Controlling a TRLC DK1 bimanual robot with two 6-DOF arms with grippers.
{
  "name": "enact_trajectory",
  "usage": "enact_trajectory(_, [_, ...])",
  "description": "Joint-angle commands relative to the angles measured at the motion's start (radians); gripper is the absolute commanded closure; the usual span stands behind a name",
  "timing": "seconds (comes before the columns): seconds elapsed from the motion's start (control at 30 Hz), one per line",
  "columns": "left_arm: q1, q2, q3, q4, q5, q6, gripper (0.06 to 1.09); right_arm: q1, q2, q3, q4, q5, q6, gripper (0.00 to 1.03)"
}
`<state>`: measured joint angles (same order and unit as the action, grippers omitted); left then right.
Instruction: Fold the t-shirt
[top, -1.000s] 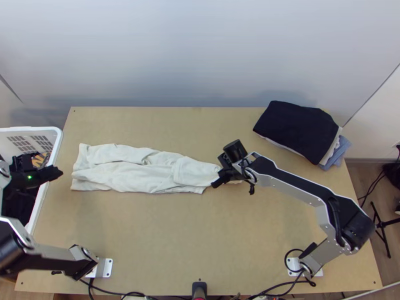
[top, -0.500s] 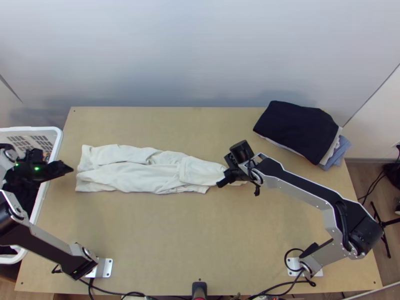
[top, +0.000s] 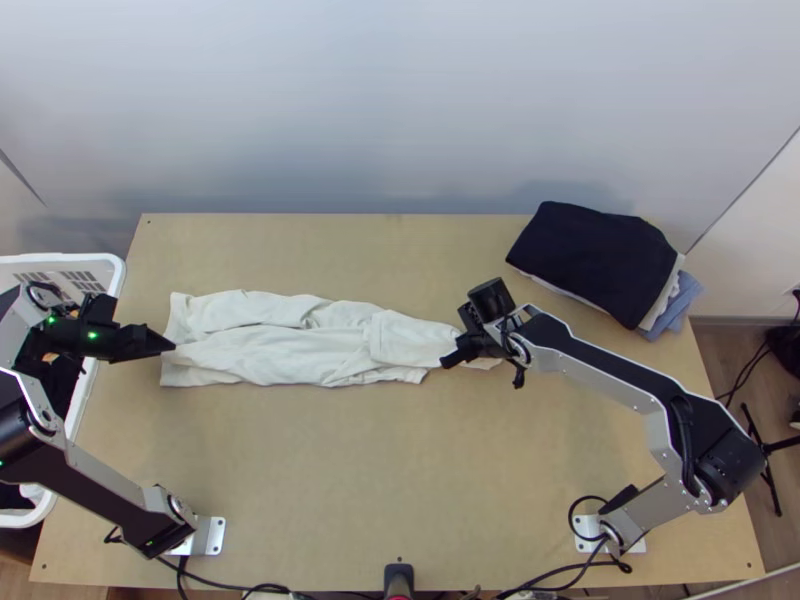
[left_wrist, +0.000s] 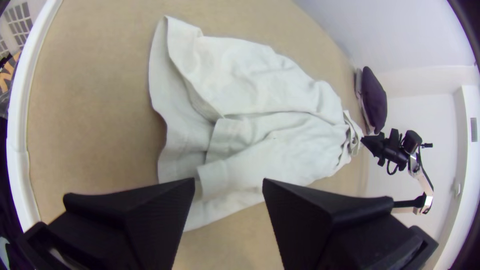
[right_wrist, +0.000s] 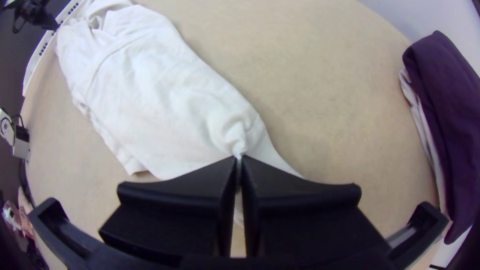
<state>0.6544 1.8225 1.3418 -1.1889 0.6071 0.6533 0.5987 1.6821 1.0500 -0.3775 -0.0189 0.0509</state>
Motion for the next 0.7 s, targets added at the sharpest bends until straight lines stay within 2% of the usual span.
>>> enact_trajectory(0.0, [-0.016, 0.020, 0.005, -0.048, 0.017, 0.025, 0.40, -0.014, 0.002, 0.013, 0.002, -0.001, 0.000, 1.00])
enact_trajectory(0.17, [-0.024, 0.040, -0.001, -0.040, 0.019, 0.017, 0.40, -0.013, 0.005, 0.019, 0.002, -0.001, 0.000, 1.00])
enact_trajectory(0.2, [-0.024, 0.041, -0.001, -0.038, 0.020, 0.017, 0.43, -0.013, 0.005, 0.019, 0.002, -0.001, 0.000, 1.00])
enact_trajectory(0.23, [-0.024, 0.041, -0.001, -0.034, 0.033, 0.012, 0.55, -0.013, 0.005, 0.019, 0.002, -0.001, 0.000, 1.00])
enact_trajectory(0.27, [-0.024, 0.041, -0.001, -0.025, 0.054, 0.005, 0.74, -0.013, 0.005, 0.018, 0.002, -0.001, 0.000, 1.00])
enact_trajectory(0.3, [-0.025, 0.043, -0.001, -0.003, 0.077, -0.012, 1.05, -0.013, 0.005, 0.016, 0.002, -0.001, 0.001, 1.00])
enact_trajectory(0.5, [-0.047, -0.029, -0.047, -0.008, 0.092, -0.021, 1.05, -0.019, 0.005, 0.015, 0.002, -0.001, 0.000, 1.00])
enact_trajectory(0.57, [-0.045, -0.108, -0.067, -0.057, 0.095, 0.039, 1.05, -0.023, 0.005, 0.016, 0.002, -0.001, 0.000, 1.00])
enact_trajectory(0.67, [-0.042, -0.186, -0.086, -0.213, 0.094, 0.209, 1.05, -0.030, 0.011, 0.018, 0.002, -0.001, 0.000, 1.00])
